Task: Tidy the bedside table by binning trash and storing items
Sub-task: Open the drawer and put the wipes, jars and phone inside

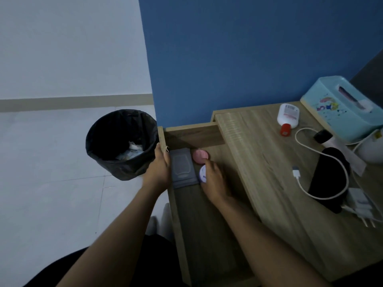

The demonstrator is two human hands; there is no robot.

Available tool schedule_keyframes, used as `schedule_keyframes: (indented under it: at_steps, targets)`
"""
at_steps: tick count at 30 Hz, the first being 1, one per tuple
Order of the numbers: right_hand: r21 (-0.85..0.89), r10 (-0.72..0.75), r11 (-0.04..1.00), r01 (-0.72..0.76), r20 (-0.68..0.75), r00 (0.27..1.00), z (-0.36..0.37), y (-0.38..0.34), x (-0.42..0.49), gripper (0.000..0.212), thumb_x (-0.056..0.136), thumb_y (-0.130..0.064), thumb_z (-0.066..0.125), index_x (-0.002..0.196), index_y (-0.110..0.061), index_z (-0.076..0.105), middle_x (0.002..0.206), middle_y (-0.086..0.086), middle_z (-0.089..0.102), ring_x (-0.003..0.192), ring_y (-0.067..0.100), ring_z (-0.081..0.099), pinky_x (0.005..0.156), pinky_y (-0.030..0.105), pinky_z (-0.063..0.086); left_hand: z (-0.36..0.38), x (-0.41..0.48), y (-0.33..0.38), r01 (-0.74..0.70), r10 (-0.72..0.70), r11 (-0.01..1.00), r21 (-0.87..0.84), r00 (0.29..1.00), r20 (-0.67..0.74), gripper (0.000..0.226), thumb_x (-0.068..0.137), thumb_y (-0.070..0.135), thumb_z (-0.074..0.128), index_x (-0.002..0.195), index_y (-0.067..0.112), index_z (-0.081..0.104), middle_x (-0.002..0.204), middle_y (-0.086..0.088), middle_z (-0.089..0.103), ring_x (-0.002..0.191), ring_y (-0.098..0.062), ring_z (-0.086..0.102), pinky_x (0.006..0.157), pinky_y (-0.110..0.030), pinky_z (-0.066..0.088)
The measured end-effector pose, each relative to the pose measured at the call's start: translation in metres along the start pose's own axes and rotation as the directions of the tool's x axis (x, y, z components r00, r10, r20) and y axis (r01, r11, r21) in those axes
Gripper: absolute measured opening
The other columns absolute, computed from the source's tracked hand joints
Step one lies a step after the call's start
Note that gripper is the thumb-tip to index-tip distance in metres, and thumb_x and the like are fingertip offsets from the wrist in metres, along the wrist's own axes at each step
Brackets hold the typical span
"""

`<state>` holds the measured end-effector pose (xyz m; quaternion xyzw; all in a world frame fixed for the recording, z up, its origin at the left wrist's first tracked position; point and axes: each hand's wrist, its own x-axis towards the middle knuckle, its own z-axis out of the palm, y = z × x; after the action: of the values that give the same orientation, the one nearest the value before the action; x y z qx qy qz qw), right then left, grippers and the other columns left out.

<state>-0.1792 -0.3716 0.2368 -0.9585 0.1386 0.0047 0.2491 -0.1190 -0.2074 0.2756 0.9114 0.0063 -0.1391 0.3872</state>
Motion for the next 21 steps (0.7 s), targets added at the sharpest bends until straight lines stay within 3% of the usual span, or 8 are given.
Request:
schedule_keyframes:
  at_steps: [2, 5, 9, 12, 15, 21]
  targets:
    - [-0.028, -0.011, 1.0, 0.011, 0.031, 0.999, 0.006, 0.003, 0.006, 0.048, 0.09, -0.005, 0.055, 0.137, -0.012, 0.042, 0.131, 0.012, 0.052, 0.121, 0.028, 0.049, 0.102, 0.036, 0.04, 0.0, 0.002, 0.001, -0.001, 0.001, 1.0, 0.004, 1.0, 0.0, 0.057, 0.098, 0.052, 0.013, 0.15, 0.027, 0.006, 0.127, -0.026, 0.057, 0.108, -0.043, 0.06, 0.092, -0.054, 0.048]
    - [0.014, -0.032, 0.999, 0.031, 0.11, 0.993, 0.013, 0.002, 0.013, 0.05, 0.093, -0.004, 0.051, 0.14, -0.012, 0.038, 0.14, 0.013, 0.043, 0.127, 0.029, 0.042, 0.104, 0.035, 0.034, 0.001, 0.001, 0.0, 0.001, -0.001, 1.0, 0.007, 1.0, 0.003, 0.055, 0.099, 0.05, 0.013, 0.149, 0.029, 0.007, 0.128, -0.025, 0.057, 0.108, -0.043, 0.06, 0.092, -0.054, 0.048]
    - [-0.008, -0.001, 1.0, 0.001, 0.064, 0.998, 0.02, 0.002, 0.017, 0.05, 0.089, -0.005, 0.058, 0.136, -0.01, 0.043, 0.139, 0.016, 0.047, 0.127, 0.028, 0.045, 0.107, 0.039, 0.037, 0.001, 0.003, -0.004, 0.004, -0.004, 1.0, -0.005, 1.0, 0.016, 0.054, 0.099, 0.05, 0.014, 0.149, 0.031, 0.004, 0.128, -0.024, 0.058, 0.107, -0.042, 0.061, 0.092, -0.055, 0.049]
    - [-0.044, 0.013, 0.999, -0.01, 0.087, 0.996, 0.018, -0.005, 0.013, 0.069, 0.086, -0.009, 0.064, 0.145, -0.017, 0.029, 0.149, 0.012, 0.036, 0.135, 0.027, 0.037, 0.111, 0.04, 0.035, 0.002, 0.002, -0.005, 0.005, -0.005, 1.0, -0.004, 1.0, 0.004, 0.055, 0.099, 0.051, 0.013, 0.149, 0.031, 0.005, 0.127, -0.024, 0.058, 0.106, -0.042, 0.061, 0.091, -0.053, 0.05]
    - [-0.042, -0.03, 0.999, 0.03, 0.023, 0.999, -0.002, -0.023, 0.008, 0.082, 0.08, -0.023, 0.073, 0.146, -0.021, 0.025, 0.149, 0.007, 0.037, 0.134, 0.025, 0.04, 0.107, 0.041, 0.04, 0.002, 0.002, -0.007, 0.007, -0.007, 1.0, 0.007, 1.0, -0.011, 0.058, 0.097, 0.054, 0.013, 0.149, 0.03, 0.005, 0.127, -0.025, 0.058, 0.108, -0.042, 0.06, 0.092, -0.054, 0.049]
    - [0.097, -0.057, 0.992, 0.08, -0.223, 0.973, -0.091, -0.046, -0.001, 0.048, 0.089, -0.034, 0.061, 0.133, -0.02, 0.049, 0.12, 0.01, 0.063, 0.11, 0.03, 0.058, 0.087, 0.04, 0.05, 0.002, 0.006, -0.014, 0.041, -0.041, 0.999, 0.009, 0.999, -0.013, 0.064, 0.092, 0.065, 0.013, 0.147, 0.033, 0.005, 0.124, -0.031, 0.057, 0.105, -0.047, 0.061, 0.09, -0.059, 0.049]
